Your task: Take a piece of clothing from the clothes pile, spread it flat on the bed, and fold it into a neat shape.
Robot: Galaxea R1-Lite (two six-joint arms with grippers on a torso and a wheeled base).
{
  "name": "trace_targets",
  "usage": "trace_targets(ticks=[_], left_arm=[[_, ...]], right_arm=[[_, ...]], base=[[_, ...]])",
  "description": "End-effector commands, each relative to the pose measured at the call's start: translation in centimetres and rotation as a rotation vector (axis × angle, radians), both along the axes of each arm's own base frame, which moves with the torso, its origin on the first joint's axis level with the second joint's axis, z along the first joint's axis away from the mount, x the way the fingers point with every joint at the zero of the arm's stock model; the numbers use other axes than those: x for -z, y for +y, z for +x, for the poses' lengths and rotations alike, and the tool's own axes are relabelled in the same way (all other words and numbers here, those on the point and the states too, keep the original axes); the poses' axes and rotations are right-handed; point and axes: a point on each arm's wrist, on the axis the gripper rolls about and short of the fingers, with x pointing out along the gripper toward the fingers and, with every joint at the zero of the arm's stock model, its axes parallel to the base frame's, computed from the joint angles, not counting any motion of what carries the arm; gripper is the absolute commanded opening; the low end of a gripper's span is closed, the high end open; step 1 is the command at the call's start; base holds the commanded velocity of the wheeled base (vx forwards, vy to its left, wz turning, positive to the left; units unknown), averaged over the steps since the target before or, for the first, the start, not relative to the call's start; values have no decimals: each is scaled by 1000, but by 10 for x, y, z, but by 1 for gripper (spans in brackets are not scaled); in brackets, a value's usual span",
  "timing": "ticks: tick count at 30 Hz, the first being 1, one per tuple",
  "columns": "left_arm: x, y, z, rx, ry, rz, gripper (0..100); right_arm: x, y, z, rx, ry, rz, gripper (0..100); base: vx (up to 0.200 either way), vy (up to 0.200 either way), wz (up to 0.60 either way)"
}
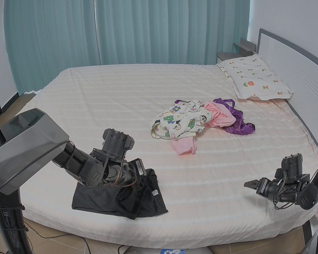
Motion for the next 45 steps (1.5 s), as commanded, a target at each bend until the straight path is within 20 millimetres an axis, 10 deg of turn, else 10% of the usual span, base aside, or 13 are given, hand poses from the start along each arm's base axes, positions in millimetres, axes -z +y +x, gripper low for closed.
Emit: trace_targets(ticks=[1,9,10,33,45], left_arm=[[7,-5,1,9,13,7,0],[13,-5,4,-4,24,7,0],[13,-5,6,-24,28,-7,100],[-3,34,-62,-100,132,-79,100],[11,41,-64,-125,175,-94,100]], right_arm=[[1,0,0,-2,4,0,100],[1,1,0,-4,5,-2,100],[1,1,0,-3,5,-1,100],[2,1,0,-7,8,-2,100],[6,2,0,-10,26,-5,100]], base=[[0,0,0],[0,0,0],[0,0,0],[-61,0,0],[-33,0,0]])
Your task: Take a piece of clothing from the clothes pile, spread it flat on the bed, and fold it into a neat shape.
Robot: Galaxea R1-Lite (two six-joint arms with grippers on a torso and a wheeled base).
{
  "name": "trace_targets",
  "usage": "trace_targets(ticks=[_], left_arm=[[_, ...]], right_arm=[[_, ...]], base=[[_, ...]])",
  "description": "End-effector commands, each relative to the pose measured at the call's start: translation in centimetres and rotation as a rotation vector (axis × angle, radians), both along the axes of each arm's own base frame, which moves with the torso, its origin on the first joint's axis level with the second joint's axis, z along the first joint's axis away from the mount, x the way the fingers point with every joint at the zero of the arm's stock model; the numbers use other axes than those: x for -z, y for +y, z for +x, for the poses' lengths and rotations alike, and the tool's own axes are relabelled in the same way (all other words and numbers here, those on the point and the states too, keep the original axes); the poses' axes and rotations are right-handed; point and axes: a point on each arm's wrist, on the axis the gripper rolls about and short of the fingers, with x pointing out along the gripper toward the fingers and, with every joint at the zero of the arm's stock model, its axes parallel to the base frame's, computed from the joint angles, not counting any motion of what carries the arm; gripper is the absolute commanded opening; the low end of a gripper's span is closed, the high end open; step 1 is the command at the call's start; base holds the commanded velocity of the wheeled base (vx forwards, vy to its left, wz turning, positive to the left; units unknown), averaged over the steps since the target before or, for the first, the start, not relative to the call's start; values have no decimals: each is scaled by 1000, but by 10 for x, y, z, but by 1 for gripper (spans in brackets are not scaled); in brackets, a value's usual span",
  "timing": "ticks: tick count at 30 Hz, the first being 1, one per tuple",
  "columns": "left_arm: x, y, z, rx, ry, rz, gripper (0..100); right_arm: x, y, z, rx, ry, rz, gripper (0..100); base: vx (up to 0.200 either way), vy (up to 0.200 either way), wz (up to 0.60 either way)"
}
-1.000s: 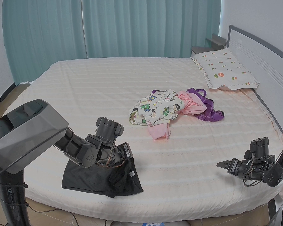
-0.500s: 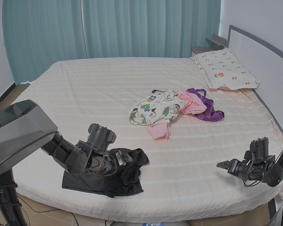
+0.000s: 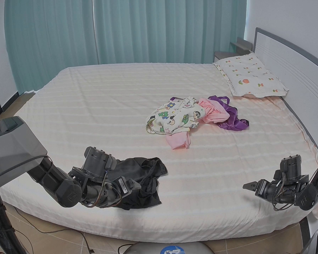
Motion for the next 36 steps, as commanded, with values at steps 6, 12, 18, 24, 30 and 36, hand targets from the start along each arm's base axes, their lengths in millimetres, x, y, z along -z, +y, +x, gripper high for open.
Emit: trace_targets(ticks=[6,12,18,24,30,36], left_arm=[[2,2,-2,-2,2,-1,100],[8,10,-4,0,-7,-32,100],[5,24,0,-40,-19,-50,100],[-3,36,6,-80,-39,-67,100],[-3,45,8,-109,-40,-67,100],[-8,60,13,-124,-42,-116,100]], right_arm=[[5,0,1,-1,18,0,100],[14,1,4,-2,53,-5,100],[23,8,6,-21,45,-10,100],[31,18,9,-49,-33,10,100],[28,28,9,-72,-91,12,100],[22,50,11,-108,-133,80,100]], base=[[0,0,0],[0,133,0],[0,200,0],[0,200,0],[0,200,0],[0,200,0]])
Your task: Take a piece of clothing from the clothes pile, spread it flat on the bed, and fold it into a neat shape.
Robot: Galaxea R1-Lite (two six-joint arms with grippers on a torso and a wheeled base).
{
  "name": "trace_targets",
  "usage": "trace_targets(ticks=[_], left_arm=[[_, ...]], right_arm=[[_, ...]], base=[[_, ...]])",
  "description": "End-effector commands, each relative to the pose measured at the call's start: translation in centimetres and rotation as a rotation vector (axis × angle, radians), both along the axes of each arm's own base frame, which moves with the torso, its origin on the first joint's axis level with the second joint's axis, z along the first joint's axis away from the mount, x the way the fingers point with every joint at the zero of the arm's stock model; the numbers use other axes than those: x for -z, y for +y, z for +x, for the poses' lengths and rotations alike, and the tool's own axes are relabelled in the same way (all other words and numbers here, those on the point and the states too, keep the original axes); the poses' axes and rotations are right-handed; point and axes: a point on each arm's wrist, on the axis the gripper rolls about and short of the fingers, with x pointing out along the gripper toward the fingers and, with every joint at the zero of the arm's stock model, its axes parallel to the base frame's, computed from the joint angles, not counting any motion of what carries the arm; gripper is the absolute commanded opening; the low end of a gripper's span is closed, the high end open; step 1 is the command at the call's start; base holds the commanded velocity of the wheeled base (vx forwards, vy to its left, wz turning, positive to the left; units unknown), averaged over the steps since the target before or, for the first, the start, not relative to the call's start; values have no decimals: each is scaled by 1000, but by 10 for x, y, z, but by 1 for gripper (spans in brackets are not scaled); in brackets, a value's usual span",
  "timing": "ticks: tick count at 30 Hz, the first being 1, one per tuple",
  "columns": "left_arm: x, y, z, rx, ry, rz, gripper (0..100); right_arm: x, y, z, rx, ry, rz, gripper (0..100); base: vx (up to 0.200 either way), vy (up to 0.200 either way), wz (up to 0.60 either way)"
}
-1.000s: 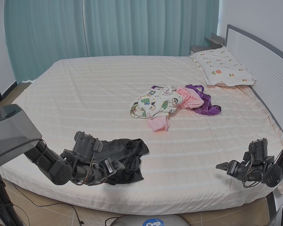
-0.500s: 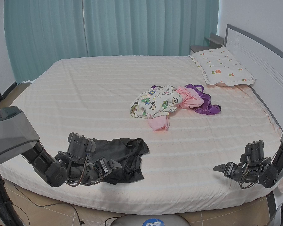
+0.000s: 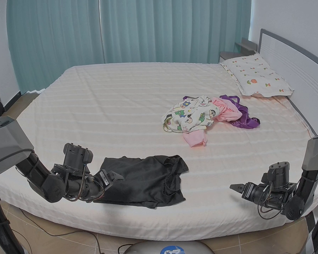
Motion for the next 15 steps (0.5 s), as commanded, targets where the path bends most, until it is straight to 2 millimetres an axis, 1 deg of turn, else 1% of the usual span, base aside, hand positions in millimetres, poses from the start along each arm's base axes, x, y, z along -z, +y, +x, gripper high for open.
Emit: trace_targets(ticks=[1,5,6,8,9,10,12,14,15], left_arm=[[-7,13,4,-23,-14,-34,100],[-8,19,6,-33,-15,-51,100],[-8,20,7,-37,-13,-56,100],[-8,20,7,-41,-12,-60,100],[-9,19,7,-50,-11,-71,100],[-9,19,7,-50,-11,-71,100],[-8,19,8,-52,-7,-74,100],[-7,19,8,-51,-5,-72,100],[-7,19,8,-51,-5,-72,100]], right_arm=[[-1,17,3,-50,-28,25,100],[-5,33,6,-101,-60,36,100],[-7,41,6,-127,-71,37,100],[-7,44,6,-139,-71,36,100],[-7,50,7,-157,-81,34,100],[-7,50,7,-157,-81,34,100],[-10,62,16,-185,-95,26,100],[-9,69,23,-198,-72,11,100],[-8,70,24,-198,-71,10,100]], base=[[0,200,0],[0,200,0],[0,200,0],[0,200,0],[0,200,0],[0,200,0],[0,200,0],[0,200,0],[0,0,0]])
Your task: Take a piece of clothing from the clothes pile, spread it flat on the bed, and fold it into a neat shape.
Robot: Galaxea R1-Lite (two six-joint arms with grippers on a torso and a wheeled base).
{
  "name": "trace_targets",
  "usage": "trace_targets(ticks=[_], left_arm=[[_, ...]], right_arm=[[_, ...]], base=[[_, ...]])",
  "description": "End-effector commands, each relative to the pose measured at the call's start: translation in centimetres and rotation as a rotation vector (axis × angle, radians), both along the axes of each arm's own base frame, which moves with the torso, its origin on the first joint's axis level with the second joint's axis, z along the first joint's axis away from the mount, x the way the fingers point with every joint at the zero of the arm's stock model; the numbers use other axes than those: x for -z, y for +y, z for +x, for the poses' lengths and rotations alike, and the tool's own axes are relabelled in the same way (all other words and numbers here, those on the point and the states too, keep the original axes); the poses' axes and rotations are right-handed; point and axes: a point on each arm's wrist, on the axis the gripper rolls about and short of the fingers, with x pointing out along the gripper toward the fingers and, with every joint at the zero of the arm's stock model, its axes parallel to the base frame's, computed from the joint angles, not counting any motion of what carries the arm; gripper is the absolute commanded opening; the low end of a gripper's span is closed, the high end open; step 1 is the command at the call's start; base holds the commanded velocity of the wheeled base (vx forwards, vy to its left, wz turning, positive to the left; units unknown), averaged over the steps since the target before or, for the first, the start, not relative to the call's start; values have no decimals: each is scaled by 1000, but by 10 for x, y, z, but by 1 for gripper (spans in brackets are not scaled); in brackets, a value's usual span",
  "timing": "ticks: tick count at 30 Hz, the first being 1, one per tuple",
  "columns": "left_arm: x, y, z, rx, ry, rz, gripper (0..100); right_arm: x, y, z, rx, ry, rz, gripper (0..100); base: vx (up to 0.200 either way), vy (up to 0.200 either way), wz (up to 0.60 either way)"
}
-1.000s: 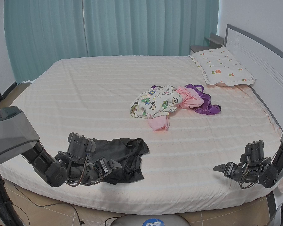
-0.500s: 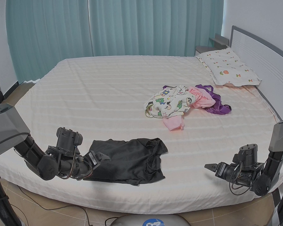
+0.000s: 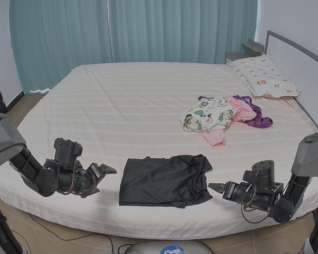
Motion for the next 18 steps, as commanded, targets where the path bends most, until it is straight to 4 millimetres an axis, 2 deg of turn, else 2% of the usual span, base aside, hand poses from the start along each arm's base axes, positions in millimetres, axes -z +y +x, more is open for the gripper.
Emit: trace_targets(ticks=[1,8,18], left_arm=[[1,0,0,-2,4,-1,100],[2,0,-1,10,10,-12,100],[2,-1,-1,11,12,-12,100]], right_arm=[[0,21,18,-34,10,-31,100],[22,24,43,-7,-1,-168,100],[25,15,45,19,-34,-301,100]], base=[[0,0,0],[0,0,0],[0,0,0]])
